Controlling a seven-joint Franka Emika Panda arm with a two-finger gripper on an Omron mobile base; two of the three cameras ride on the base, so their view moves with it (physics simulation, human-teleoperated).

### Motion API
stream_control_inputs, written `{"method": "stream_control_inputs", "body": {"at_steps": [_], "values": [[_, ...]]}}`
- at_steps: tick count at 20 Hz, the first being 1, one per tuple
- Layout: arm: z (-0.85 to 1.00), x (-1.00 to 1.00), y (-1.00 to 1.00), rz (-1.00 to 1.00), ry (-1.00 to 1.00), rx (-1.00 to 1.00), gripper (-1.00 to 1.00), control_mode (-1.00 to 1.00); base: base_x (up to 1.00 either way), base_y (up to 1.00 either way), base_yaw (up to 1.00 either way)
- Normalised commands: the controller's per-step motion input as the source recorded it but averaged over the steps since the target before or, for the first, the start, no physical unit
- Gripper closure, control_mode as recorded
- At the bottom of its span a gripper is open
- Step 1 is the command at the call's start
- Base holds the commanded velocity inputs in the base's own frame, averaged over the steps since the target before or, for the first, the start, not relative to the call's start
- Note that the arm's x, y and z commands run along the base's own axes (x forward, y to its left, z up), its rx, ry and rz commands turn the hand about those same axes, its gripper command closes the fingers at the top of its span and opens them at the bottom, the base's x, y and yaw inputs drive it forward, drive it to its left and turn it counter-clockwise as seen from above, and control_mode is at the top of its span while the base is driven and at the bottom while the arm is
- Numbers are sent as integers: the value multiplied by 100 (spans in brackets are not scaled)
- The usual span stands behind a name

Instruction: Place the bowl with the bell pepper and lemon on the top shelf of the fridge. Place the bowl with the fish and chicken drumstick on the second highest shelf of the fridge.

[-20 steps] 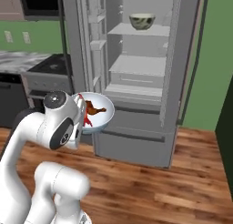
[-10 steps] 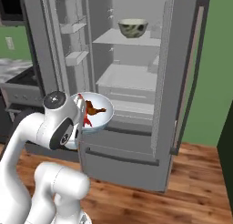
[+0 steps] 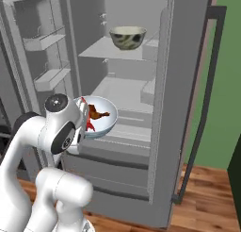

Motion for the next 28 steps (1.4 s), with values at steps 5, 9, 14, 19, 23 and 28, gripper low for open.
{"method": "stream_control_inputs", "body": {"at_steps": [5,9,14,19,23,28], "values": [[0,0,0,0,0,0,100,100,49,-35,0],[0,0,0,0,0,0,100,100,60,-31,0],[0,0,0,0,0,0,100,100,60,-32,0],[0,17,-6,0,-2,-1,100,-100,26,-18,0],[-4,67,-16,0,-3,-2,100,-100,0,0,0],[-14,92,-18,1,0,-1,100,-100,0,0,0]]}}
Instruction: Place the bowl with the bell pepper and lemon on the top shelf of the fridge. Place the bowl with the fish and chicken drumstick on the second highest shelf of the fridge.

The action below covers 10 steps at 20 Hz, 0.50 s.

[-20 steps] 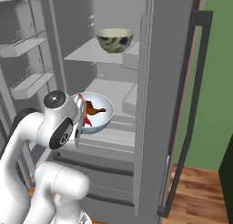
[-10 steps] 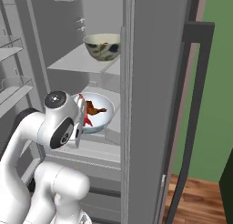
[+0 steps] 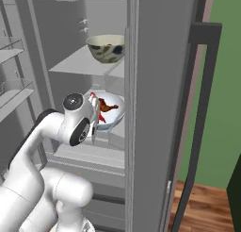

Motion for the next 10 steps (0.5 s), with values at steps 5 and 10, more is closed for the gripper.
{"method": "stream_control_inputs", "body": {"at_steps": [5,10], "values": [[-31,100,0,0,3,-1,100,-100,0,0,0],[-42,100,0,0,8,-3,100,-100,0,0,0]]}}
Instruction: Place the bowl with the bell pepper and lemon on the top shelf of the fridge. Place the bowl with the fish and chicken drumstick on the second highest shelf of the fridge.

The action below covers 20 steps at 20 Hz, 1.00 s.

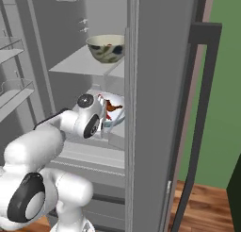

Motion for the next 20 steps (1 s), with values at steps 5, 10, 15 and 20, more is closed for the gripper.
{"method": "stream_control_inputs", "body": {"at_steps": [5,10,15,20], "values": [[-32,99,-5,0,4,-1,100,-100,0,0,0],[-9,88,-7,0,0,0,-100,-100,0,0,0],[0,-9,-1,1,0,0,-100,-100,0,0,0],[19,-78,0,0,-9,0,-100,-100,0,0,0]]}}
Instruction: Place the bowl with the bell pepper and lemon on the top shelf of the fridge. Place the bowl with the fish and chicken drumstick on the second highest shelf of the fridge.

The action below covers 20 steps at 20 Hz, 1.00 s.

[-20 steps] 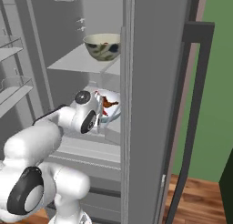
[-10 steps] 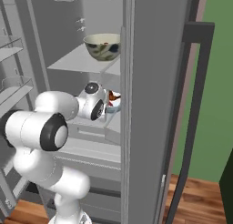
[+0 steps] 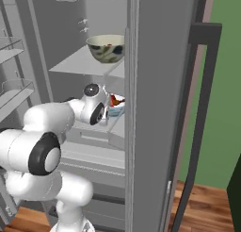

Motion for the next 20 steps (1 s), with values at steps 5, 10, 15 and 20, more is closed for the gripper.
{"method": "stream_control_inputs", "body": {"at_steps": [5,10,15,20], "values": [[44,-78,0,0,-14,0,-100,-100,0,0,0],[83,-62,8,-1,-4,0,-100,-100,0,0,0],[100,-77,14,-5,-3,0,-100,-100,0,0,0],[97,-100,0,-3,-1,2,-100,-100,0,0,0]]}}
